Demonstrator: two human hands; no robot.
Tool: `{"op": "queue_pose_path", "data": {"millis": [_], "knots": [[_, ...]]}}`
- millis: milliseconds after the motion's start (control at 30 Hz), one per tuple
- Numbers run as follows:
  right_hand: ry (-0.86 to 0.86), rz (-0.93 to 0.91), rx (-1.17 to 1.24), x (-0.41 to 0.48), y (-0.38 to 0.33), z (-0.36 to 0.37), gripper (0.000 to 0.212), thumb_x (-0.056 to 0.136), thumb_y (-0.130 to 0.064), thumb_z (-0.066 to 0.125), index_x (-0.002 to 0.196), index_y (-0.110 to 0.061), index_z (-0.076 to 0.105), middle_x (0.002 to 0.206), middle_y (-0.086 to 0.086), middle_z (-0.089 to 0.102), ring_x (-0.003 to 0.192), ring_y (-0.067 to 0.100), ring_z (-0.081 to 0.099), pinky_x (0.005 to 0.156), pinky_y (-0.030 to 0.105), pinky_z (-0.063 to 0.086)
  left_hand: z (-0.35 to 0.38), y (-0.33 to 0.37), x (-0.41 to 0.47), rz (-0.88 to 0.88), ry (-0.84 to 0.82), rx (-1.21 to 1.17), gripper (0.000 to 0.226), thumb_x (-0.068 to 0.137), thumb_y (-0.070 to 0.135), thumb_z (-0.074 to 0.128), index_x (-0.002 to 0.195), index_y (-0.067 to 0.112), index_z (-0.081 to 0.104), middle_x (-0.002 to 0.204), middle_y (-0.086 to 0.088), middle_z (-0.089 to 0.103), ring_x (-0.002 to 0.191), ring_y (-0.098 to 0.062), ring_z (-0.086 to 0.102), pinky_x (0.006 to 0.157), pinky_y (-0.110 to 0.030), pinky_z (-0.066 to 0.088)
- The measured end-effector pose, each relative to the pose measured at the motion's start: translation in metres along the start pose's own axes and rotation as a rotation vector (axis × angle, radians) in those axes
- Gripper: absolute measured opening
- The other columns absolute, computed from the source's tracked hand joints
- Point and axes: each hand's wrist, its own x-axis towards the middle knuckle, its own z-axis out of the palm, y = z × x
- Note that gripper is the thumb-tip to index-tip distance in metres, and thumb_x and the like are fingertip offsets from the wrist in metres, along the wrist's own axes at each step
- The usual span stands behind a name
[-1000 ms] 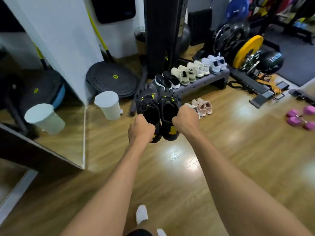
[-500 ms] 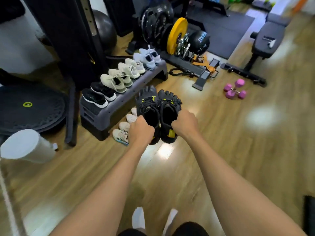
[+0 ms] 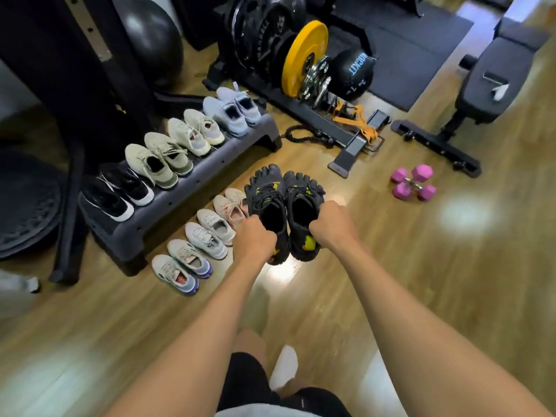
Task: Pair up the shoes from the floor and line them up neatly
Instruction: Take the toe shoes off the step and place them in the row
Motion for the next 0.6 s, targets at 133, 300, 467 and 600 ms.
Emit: {"op": "queue_pose_path", "data": {"millis": [133,300,467,600], "knots": [[-0.051,-0.029,-0.03,0.088,-0.003,-0.008,0.017,0.078,0.003,0.047,0.065,-0.005,0.04,0.064,0.01,0.045,0.06,0.026,0.039,0.05,0.032,0.032,0.017,0.034,0.072,-0.051,0.036,0.025,0.019,0.084,0.003,0.047,0.102,0.007,0.052,0.103,-0.015,0.057,0.094,-0.034,0.052,0.072,-0.035,0.038],[-0.093,-0.02,-0.091,0.204,-0.011,-0.011,0.009,0.08,0.001,0.048,0.073,-0.004,0.045,0.066,0.01,0.046,0.064,0.027,0.042,0.053,0.033,0.035,0.049,0.063,0.186,-0.113,0.052,0.002,0.023,0.086,0.01,0.052,0.108,0.005,0.055,0.112,-0.019,0.06,0.106,-0.04,0.055,0.076,-0.039,0.042],[-0.153,-0.032,-0.11,0.31,-0.016,-0.013,0.004,0.079,-0.001,0.048,0.08,-0.002,0.052,0.073,0.013,0.053,0.069,0.032,0.047,0.05,0.031,0.034,0.066,0.094,0.275,-0.195,0.039,-0.026,0.027,0.085,0.011,0.051,0.111,0.007,0.054,0.115,-0.021,0.06,0.108,-0.041,0.054,0.077,-0.038,0.042],[-0.207,-0.066,-0.089,0.39,-0.019,0.0,0.019,0.08,-0.003,0.047,0.096,-0.002,0.057,0.092,0.019,0.061,0.081,0.037,0.052,0.061,0.034,0.04,0.081,0.106,0.338,-0.301,0.062,-0.046,0.029,0.086,0.009,0.05,0.114,0.008,0.052,0.119,-0.022,0.058,0.109,-0.042,0.053,0.076,-0.037,0.037]]}}
